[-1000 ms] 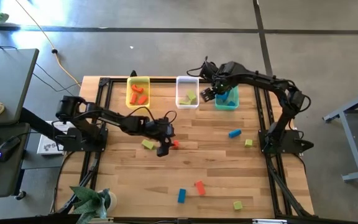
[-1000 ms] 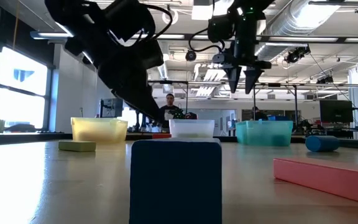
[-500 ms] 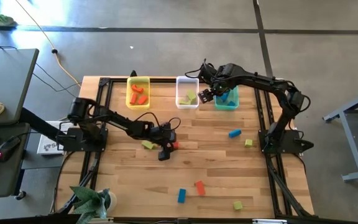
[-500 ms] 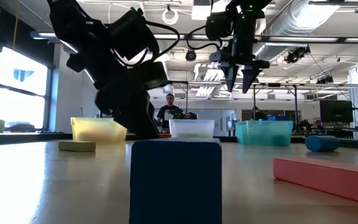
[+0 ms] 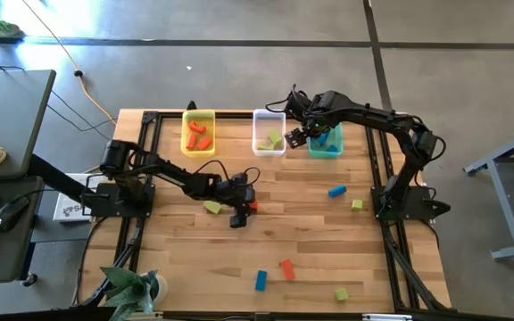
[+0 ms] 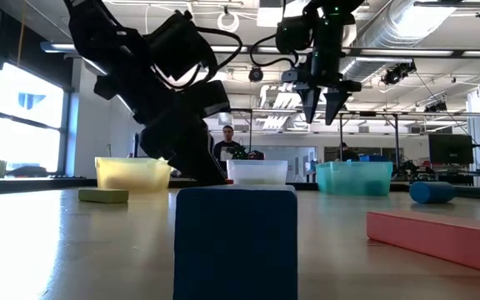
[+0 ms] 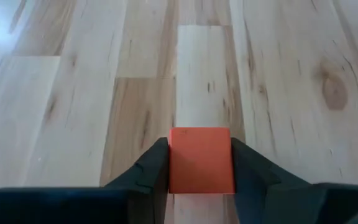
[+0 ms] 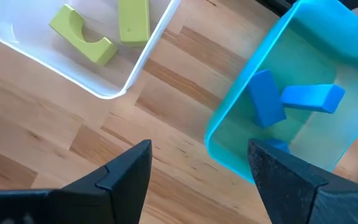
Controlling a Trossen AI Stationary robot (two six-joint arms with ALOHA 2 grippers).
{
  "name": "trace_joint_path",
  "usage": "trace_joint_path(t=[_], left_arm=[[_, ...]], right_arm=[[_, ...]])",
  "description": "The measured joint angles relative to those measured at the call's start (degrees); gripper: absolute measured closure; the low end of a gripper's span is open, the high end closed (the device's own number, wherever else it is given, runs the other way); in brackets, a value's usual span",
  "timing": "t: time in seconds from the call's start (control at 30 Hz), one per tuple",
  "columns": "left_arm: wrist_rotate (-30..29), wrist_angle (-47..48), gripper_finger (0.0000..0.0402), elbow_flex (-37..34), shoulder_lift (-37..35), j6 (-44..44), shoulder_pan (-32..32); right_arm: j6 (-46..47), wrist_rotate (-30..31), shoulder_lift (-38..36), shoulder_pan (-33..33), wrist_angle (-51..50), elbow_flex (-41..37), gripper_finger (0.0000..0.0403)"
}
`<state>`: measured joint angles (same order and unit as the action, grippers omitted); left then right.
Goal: Sort & place blocks by color
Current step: Put the orange block into the yellow bin
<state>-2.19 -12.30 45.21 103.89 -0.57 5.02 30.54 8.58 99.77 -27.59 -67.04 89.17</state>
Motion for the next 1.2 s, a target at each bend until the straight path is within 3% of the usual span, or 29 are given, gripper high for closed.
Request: trace_joint_path(t=[0.3,0.63,0.93,1.2], left_arm=[[-1.0,2.1,0.0297,0.0,-1.1,-6.8,2.9],[-12.5,14.1,0.0297,0.0,-11.1,-11.4,9.4],[-26.5,30.1,0.0297,0.0,-24.8,-12.6,16.8],[-29.5,40.3,0.0297,0.0,-30.5,-12.8,25.1]], right_arm=[[-4.6,-0.6,0.0,0.0,0.0,0.0,0.0151],[-9.4,-4.6,0.0,0.0,0.0,0.0,0.0151],[-13.6,-5.2,0.0,0.0,-0.6,0.0,0.0151],[-14.0,-9.3,0.0,0.4,-6.3,0.0,0.0151]])
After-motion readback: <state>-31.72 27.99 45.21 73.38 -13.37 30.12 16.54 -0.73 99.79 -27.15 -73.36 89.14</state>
